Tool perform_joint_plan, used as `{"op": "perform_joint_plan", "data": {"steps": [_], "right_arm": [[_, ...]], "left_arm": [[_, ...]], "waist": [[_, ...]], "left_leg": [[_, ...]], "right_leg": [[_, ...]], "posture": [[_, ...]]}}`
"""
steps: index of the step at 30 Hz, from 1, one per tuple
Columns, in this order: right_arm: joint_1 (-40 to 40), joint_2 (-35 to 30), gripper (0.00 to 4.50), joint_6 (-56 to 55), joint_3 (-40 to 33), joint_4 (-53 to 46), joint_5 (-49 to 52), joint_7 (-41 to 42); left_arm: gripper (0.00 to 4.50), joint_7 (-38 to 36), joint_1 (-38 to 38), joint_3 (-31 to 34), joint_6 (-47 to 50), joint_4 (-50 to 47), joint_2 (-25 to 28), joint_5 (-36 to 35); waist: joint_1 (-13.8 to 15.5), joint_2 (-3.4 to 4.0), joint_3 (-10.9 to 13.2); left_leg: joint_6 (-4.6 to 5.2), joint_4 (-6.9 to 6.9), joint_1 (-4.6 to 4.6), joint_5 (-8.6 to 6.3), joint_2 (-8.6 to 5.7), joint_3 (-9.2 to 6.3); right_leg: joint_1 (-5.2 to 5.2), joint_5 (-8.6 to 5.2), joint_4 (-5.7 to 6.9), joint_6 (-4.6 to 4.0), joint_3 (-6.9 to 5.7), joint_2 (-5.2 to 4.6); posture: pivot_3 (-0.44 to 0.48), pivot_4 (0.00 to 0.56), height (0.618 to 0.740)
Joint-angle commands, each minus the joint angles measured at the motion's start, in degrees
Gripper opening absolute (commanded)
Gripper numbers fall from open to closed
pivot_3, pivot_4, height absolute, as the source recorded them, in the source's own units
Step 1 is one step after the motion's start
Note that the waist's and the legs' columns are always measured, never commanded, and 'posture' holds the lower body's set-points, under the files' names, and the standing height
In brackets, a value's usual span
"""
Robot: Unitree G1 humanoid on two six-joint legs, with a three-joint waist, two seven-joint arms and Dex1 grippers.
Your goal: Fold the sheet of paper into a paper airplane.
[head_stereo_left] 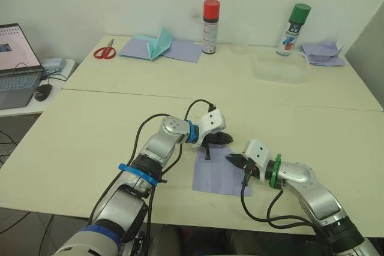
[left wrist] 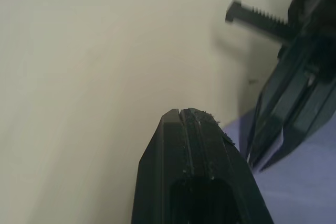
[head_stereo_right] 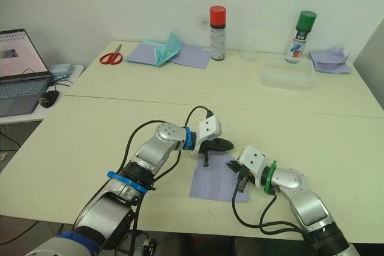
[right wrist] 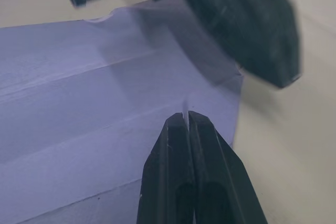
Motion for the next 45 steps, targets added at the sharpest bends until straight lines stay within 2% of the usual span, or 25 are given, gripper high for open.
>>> {"op": "perform_joint_plan", "data": {"steps": [1, 4, 9, 12, 14, 17, 24, 30, 40, 42, 45], "right_arm": [[1.5, -0.5, 0.4, 1.6, -0.6, 0.2, -0.3, 0.1], [2.5, -1.3, 1.25, 2.3, -0.7, -1.6, 0.2, 1.1], [4.7, -3.9, 3.0, 5.8, -2.1, -7.8, 4.7, 5.2], [5.6, -5.2, 3.0, 8.6, -6.1, -11.9, 11.4, 8.6], [4.7, -3.9, 3.0, 10.0, -9.1, -11.1, 13.7, 6.8], [3.0, -1.9, 2.38, 11.4, -11.4, -9.0, 14.6, 3.9], [0.8, 1.4, 0.01, 16.1, -7.6, -5.8, 10.5, -1.8], [2.0, -2.4, 0.01, 16.8, -4.1, -4.9, 5.0, -2.5], [9.2, -8.1, 0.01, 19.7, -10.0, -13.2, 9.8, -0.3], [8.4, -7.1, 0.01, 17.2, -11.0, -14.2, 10.7, -0.4], [5.8, -1.7, 0.01, 14.8, -13.9, -14.4, 13.9, -2.5]], "left_arm": [[0.0, -1.1, -1.4, -2.7, -4.3, 1.8, 0.1, 3.3], [0.0, -0.8, -1.2, -3.8, -7.0, 3.3, 0.3, 5.3], [0.0, -0.1, -0.8, -4.6, -9.7, 5.3, 0.0, 7.3], [0.0, -0.1, -0.3, -4.7, -10.4, 5.3, 0.0, 7.6], [0.0, -0.2, -0.1, -4.6, -10.5, 5.3, 0.0, 7.5], [0.0, -0.2, 0.1, -4.6, -10.7, 5.3, 0.2, 7.5], [0.0, -0.8, 0.2, -4.8, -10.6, 5.2, 0.5, 7.6], [0.0, -0.8, 0.1, -4.9, -10.4, 5.2, 0.6, 7.7], [0.0, -0.8, 0.0, -5.0, -10.3, 5.4, 0.8, 7.8], [0.0, -0.9, 0.0, -5.0, -10.4, 5.5, 0.9, 7.8], [0.0, -1.0, -0.2, -5.0, -10.7, 5.8, 0.8, 7.8]], "waist": [[0.0, 0.0, 0.0], [0.1, 0.0, 0.0], [0.1, 0.0, 0.0], [0.1, -0.01, 0.0], [0.1, -0.02, 0.0], [0.1, -0.02, 0.0], [0.1, -0.02, 0.0], [0.1, -0.01, 0.0], [0.3, -0.02, 0.0], [0.2, -0.02, 0.0], [0.2, -0.01, 0.0]], "left_leg": [[0.0, 0.0, 0.0, 0.0, -0.02, 0.0], [0.01, -0.01, -0.01, 0.0, -0.02, 0.0], [0.04, -0.04, -0.02, -0.02, -0.06, -0.01], [0.04, -0.04, -0.03, -0.03, -0.08, -0.03], [0.05, -0.03, -0.02, -0.03, -0.08, -0.03], [0.05, -0.02, -0.01, -0.03, -0.07, -0.03], [0.05, -0.04, -0.05, -0.03, -0.07, -0.04], [0.08, -0.04, -0.03, -0.05, -0.08, -0.03], [0.13, -0.03, 0.02, -0.08, -0.08, -0.07], [0.14, -0.02, 0.03, -0.08, -0.07, -0.08], [0.13, -0.03, 0.02, -0.08, -0.06, -0.1]], "right_leg": [[0.0, 0.0, 0.0, 0.0, 0.0, -0.01], [0.01, 0.0, -0.01, -0.01, 0.0, -0.03], [0.06, 0.01, -0.08, -0.02, 0.01, -0.05], [0.08, 0.0, -0.1, -0.02, 0.01, -0.07], [0.11, 0.0, -0.12, 0.01, 0.0, -0.07], [0.11, -0.04, -0.12, 0.14, 0.0, -0.07], [0.1, 0.08, -0.16, -0.08, 0.01, -0.07], [0.11, 0.0, -0.21, 0.06, -0.01, -0.07], [0.26, -0.04, -0.31, 0.15, -0.02, -0.1], [0.27, -0.04, -0.31, 0.16, -0.02, -0.09], [0.27, -0.05, -0.3, 0.17, -0.01, -0.08]], "posture": [[0.0, 0.15, 0.74], [0.0, 0.15, 0.74], [0.0, 0.15, 0.74], [0.0, 0.15, 0.74], [0.0, 0.15, 0.74], [0.0, 0.15, 0.74], [0.0, 0.15, 0.74], [0.0, 0.15, 0.74], [0.0, 0.15, 0.74], [0.0, 0.15, 0.74], [0.0, 0.15, 0.74]]}}
